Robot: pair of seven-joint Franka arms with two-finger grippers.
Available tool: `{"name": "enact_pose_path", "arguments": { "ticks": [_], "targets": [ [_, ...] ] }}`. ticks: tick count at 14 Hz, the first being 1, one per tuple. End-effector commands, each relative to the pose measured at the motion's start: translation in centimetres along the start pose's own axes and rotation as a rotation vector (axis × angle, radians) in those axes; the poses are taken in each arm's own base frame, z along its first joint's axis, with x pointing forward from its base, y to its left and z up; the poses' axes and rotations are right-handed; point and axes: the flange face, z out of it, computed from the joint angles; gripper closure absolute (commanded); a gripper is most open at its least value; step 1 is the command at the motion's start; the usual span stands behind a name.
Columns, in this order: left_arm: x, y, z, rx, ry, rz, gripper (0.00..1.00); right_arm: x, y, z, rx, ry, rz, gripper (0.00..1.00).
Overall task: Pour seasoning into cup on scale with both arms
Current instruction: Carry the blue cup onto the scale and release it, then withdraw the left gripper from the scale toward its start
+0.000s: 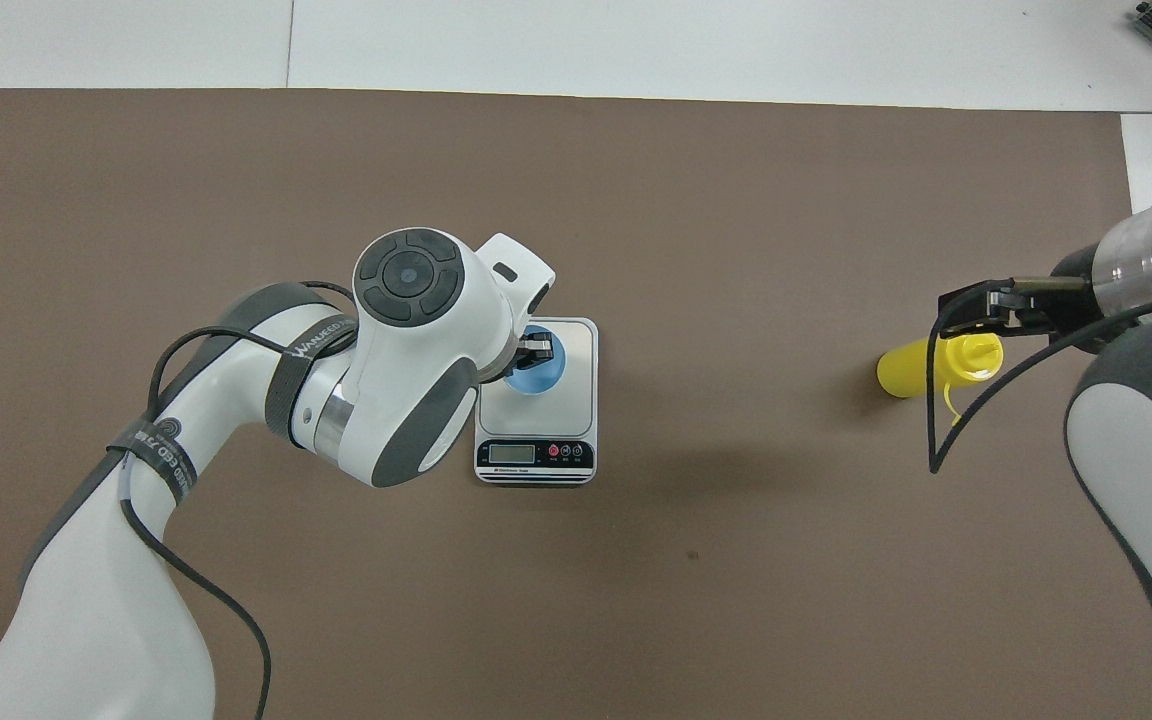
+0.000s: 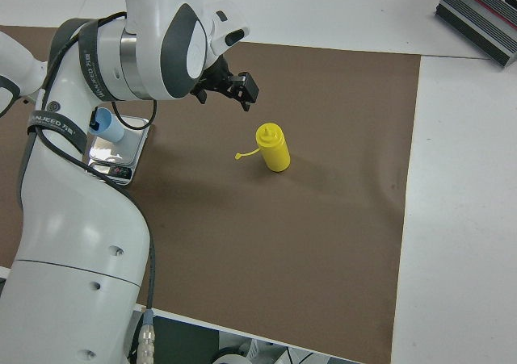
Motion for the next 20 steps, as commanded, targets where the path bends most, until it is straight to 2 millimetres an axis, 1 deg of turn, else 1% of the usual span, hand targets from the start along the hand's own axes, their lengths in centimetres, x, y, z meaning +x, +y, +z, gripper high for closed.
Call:
{"name": "enact_pose_path", "arguments": {
  "ticks": [1, 2, 3, 4, 5, 6, 7, 8, 9, 10, 12, 14, 15, 16, 17, 18, 20],
  "targets": [
    [-0.2, -0.1, 0.1, -0.006, 0.013, -0.016, 1.0, 0.0, 0.3, -0.3, 0.017, 0.01, -0.004, 0.0],
    [-0.2, -0.2, 0.1, -0.008, 0.016, -0.017, 0.74, 0.0, 0.2, -0.3, 0.017, 0.01, -0.005, 0.0],
    [-0.2, -0.3, 0.4, -0.011, 0.019, -0.019, 0.32, 0.1, 0.3, -0.3, 0.017, 0.01, 0.005, 0.0],
    [-0.3, -0.2, 0.5, -0.014, 0.024, -0.019, 0.0, 0.1, 0.4, -0.3, 0.017, 0.01, 0.018, 0.0],
    [-0.1, -0.3, 0.2, -0.011, 0.029, -0.018, 0.0, 0.1, 0.5, -0.3, 0.017, 0.01, 0.021, 0.0],
    [0.2, -0.8, -0.4, -0.01, 0.035, -0.027, 0.0, 0.1, 0.5, -0.2, 0.016, 0.009, 0.021, 0.0],
    [0.8, -1.7, -1.5, -0.012, 0.046, -0.042, 0.0, 0.1, 0.5, -0.3, 0.016, 0.01, 0.021, 0.0],
    [1.6, -3.6, -3.8, -0.01, 0.063, -0.069, 0.0, 0.1, 0.5, -0.3, 0.016, 0.01, 0.027, 0.0],
    [2.0, -4.8, -5.3, -0.005, 0.068, -0.079, 0.0, 0.2, 0.6, -0.3, 0.016, 0.01, 0.036, 0.0],
    [2.5, -6.5, -7.1, -0.003, 0.079, -0.102, 0.0, 0.3, 0.6, -0.4, 0.017, 0.013, 0.051, 0.0],
    [3.2, -9.4, -9.3, 0.009, 0.083, -0.092, 0.0, 0.9, 1.1, -0.6, 0.026, 0.039, 0.116, 0.0],
    [3.9, -12.8, -11.4, 0.028, 0.069, -0.038, 0.0, 1.3, 2.9, -1.2, 0.031, 0.054, 0.196, 0.0],
    [4.1, -15.1, -12.6, 0.038, 0.063, -0.006, 0.0, 1.7, 4.2, -1.6, 0.033, 0.058, 0.238, 0.0],
    [4.2, -17.0, -13.6, 0.048, 0.053, 0.028, 0.0, 2.5, 5.7, -1.4, 0.034, 0.047, 0.289, 0.0],
    [4.0, -18.3, -14.6, 0.056, 0.044, 0.062, 0.0, 3.4, 7.0, -1.3, 0.036, 0.035, 0.334, 0.0],
    [3.8, -19.6, -15.7, 0.062, 0.04, 0.084, 0.0, 4.5, 8.4, -0.8, 0.05, 0.016, 0.375, 0.0],
    [3.0, -22.1, -18.2, 0.072, 0.037, 0.111, 0.0, 6.7, 10.4, 1.3, 0.103, -0.043, 0.489, 0.0]
  ]
}}
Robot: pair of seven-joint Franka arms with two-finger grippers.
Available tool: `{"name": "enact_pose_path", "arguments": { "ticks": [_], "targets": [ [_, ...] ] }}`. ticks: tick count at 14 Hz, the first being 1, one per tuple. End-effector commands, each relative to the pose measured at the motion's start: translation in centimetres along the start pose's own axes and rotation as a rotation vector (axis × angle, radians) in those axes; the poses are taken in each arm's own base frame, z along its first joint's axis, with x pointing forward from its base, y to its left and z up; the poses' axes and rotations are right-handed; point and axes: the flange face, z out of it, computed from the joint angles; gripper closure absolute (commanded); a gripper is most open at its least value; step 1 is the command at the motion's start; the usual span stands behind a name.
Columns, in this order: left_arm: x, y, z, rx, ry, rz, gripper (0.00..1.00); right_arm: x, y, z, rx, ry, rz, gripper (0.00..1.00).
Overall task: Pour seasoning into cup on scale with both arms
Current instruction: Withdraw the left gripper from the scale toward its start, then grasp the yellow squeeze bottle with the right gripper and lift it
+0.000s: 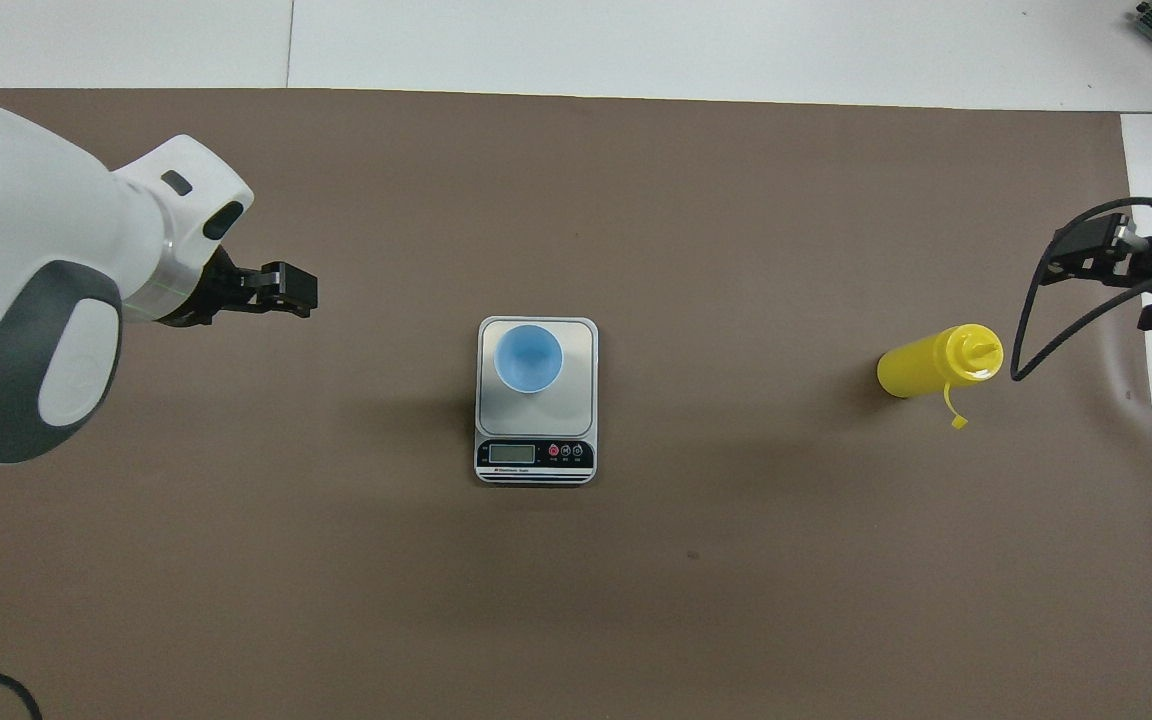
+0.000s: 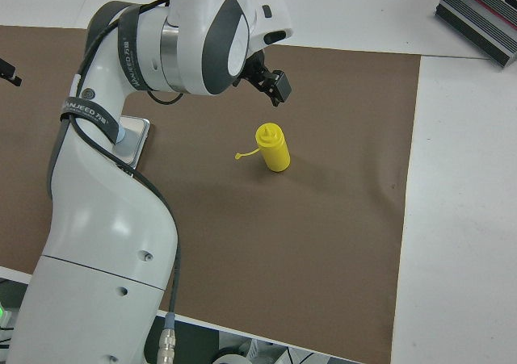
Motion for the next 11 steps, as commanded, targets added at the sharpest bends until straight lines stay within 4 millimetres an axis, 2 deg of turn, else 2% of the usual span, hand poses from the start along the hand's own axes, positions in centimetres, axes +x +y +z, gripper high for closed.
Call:
{"name": "enact_pose_path", "arguments": {
  "ticks": [1, 3, 4, 5, 8, 9, 11],
  "targets": [
    [-2.0, -2.7, -3.5, 0.022, -0.011, 0.077, 0.0, 4.9, 0.7, 3.7, 0.033, -0.082, 0.158, 0.0],
    [-2.5, -5.7, -5.5, 0.029, -0.018, 0.102, 0.0, 6.9, 0.6, 8.0, 0.023, -0.104, 0.256, 0.0],
    [-2.5, -6.9, -6.6, 0.029, -0.015, 0.086, 0.0, 7.3, 0.6, 9.4, 0.019, -0.116, 0.318, 0.0],
    [-2.5, -7.6, -6.7, 0.029, -0.011, 0.072, 0.0, 7.7, 1.0, 10.5, 0.019, -0.138, 0.376, 0.0],
    [-3.1, -6.9, -7.2, 0.031, 0.004, 0.077, 0.0, 8.5, 3.3, 13.9, 0.03, -0.217, 0.516, 0.0],
    [-3.3, -6.9, -7.4, 0.032, 0.004, 0.081, 0.0, 8.3, 3.8, 16.3, 0.041, -0.276, 0.55, 0.0],
    [-3.2, -7.6, -8.1, 0.019, 0.011, 0.064, 0.0, 8.1, 5.7, 18.7, 0.068, -0.337, 0.61, 0.0]
  ]
}}
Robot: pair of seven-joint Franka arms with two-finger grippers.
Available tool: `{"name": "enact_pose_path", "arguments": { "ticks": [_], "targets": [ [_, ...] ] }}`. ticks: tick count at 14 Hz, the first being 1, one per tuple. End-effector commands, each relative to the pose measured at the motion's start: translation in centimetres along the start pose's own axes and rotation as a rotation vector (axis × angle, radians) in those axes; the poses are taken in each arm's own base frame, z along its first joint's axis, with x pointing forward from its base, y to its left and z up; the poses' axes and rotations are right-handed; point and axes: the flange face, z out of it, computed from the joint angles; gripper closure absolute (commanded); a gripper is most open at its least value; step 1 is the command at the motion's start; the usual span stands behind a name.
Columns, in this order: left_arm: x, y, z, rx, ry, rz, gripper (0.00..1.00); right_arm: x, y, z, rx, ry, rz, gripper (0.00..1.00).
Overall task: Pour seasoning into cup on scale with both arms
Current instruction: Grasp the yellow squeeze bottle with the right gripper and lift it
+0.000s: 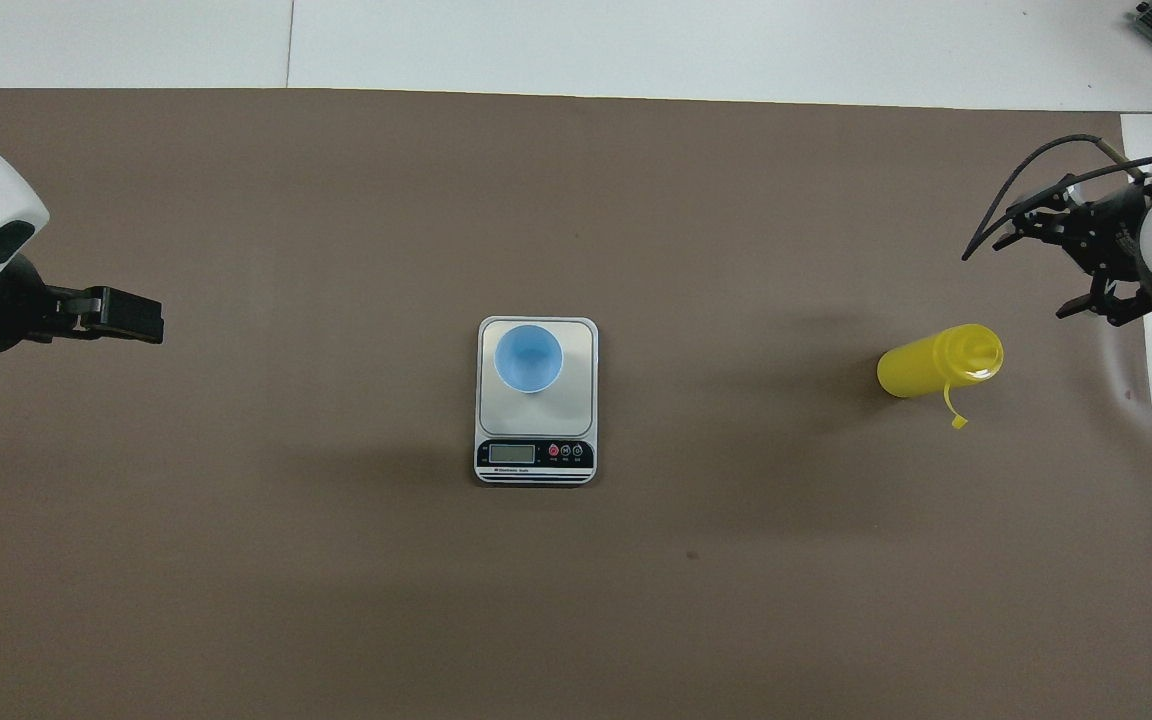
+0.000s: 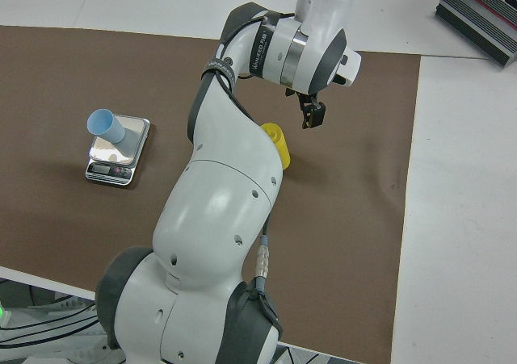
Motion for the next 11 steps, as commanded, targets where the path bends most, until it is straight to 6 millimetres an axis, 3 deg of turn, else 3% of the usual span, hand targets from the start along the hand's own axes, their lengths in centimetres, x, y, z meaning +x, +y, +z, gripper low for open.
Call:
{"name": "enact_pose_path", "arguments": {
  "ticks": [1, 3, 11],
  "targets": [
    [-0.5, -0.8, -1.5, -0.011, -0.001, -0.006, 0.0, 1.5, 1.6, 3.2, 0.031, -0.108, 0.087, 0.0],
    [-0.2, -2.0, -2.3, -0.012, -0.008, -0.022, 0.0, 3.6, 3.6, 6.3, 0.05, -0.207, 0.15, 0.0],
    [-1.2, -2.6, -1.9, -0.002, -0.063, -0.015, 0.0, 1.0, 5.2, 11.2, 0.139, -0.415, 0.243, 0.0]
  ]
}}
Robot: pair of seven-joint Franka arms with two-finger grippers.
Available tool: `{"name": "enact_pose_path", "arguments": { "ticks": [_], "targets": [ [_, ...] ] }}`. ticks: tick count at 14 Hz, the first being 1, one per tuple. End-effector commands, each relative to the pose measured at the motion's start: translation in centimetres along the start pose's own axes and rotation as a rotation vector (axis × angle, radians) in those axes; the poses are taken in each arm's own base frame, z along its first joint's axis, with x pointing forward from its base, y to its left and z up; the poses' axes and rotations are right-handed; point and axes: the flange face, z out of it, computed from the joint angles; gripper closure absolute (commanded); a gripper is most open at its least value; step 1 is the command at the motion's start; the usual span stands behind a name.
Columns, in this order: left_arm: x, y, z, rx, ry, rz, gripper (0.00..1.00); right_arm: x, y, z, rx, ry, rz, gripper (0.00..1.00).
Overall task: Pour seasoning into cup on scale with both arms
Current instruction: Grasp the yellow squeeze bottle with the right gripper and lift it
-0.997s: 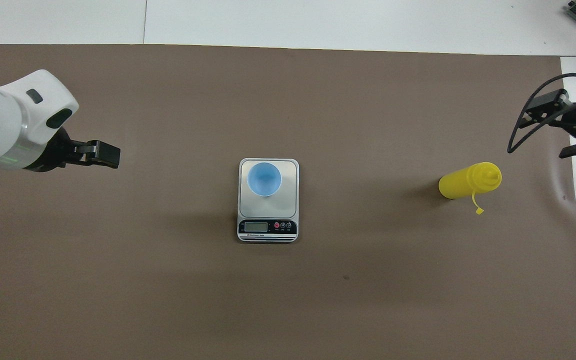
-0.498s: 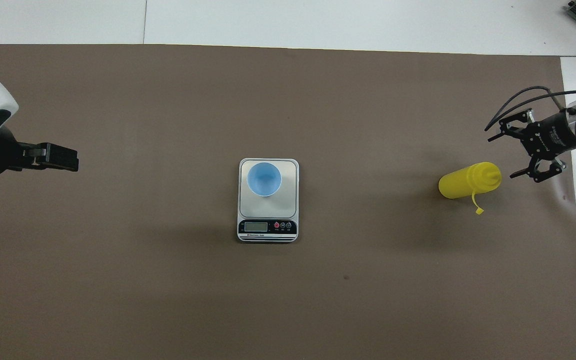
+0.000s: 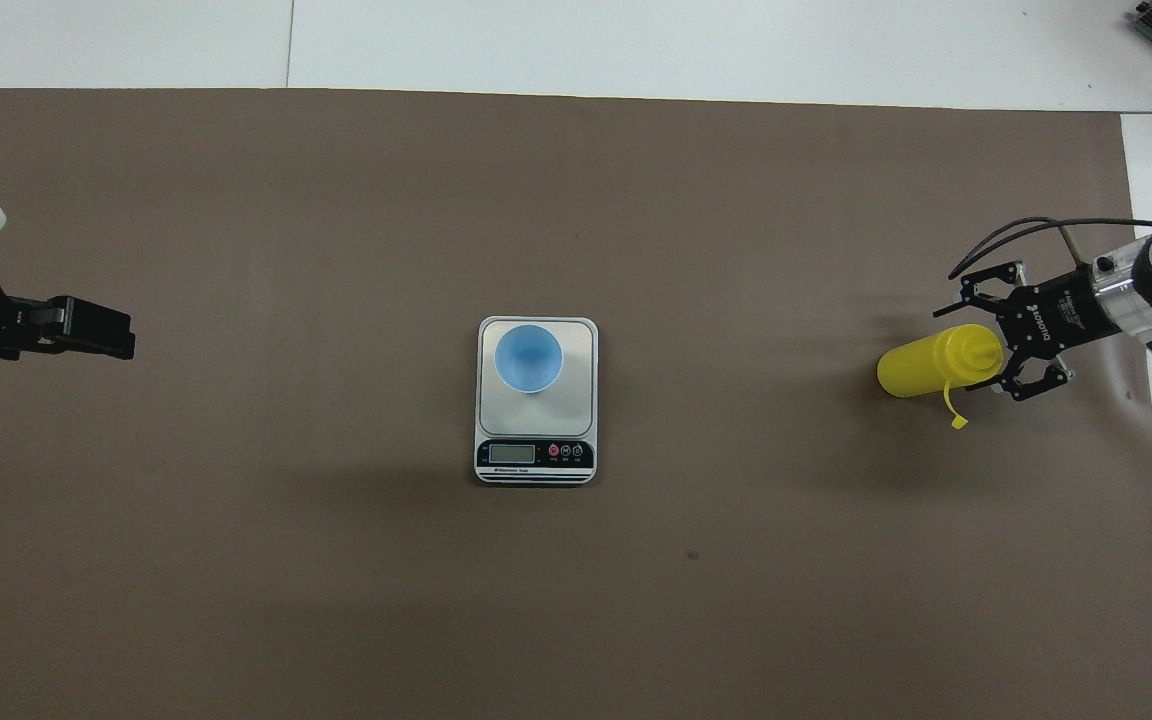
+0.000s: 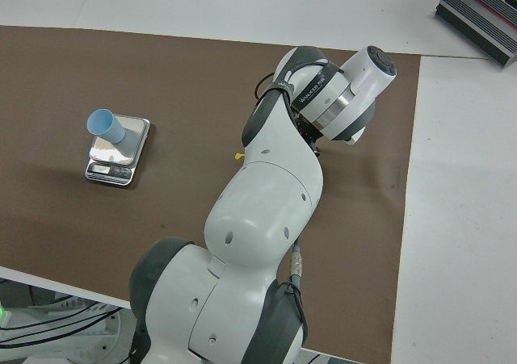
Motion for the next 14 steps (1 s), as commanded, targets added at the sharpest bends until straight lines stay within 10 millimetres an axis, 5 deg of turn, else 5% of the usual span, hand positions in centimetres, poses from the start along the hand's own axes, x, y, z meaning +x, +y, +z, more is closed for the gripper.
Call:
{"name": "enact_pose_path", "arguments": {
  "ticks": [1, 5, 6, 7, 8, 12, 14],
  "targets": [
    [-0.4, -0.4, -0.4, -0.002, -0.007, 0.011, 0.0, -0.9, 1.7, 0.5, 0.062, -0.059, 0.04, 0.0],
    [-0.4, 0.1, -0.5, -0.002, -0.001, 0.017, 0.0, -0.7, 2.7, 0.6, 0.08, -0.122, 0.071, 0.0],
    [-0.4, 0.0, -0.5, -0.002, -0.001, 0.014, 0.0, -0.8, 2.7, 0.7, 0.078, -0.126, 0.07, 0.07],
    [-0.4, -0.1, -0.5, -0.002, -0.001, 0.013, 0.0, -0.9, 2.6, 0.7, 0.073, -0.132, 0.049, 0.38],
    [-0.4, -0.3, -0.5, -0.002, -0.001, 0.013, 0.0, -1.1, 2.6, 0.7, 0.07, -0.136, -0.007, 0.99],
    [-0.4, 0.0, -0.3, -0.034, -0.003, 0.011, 0.0, -1.6, 1.6, 0.2, 0.088, -0.099, -0.001, 1.0],
    [-0.4, 0.3, -0.2, -0.032, -0.004, 0.02, 0.0, -3.5, -0.1, -0.8, 0.1, -0.053, 0.033, 1.0]
  ]
}}
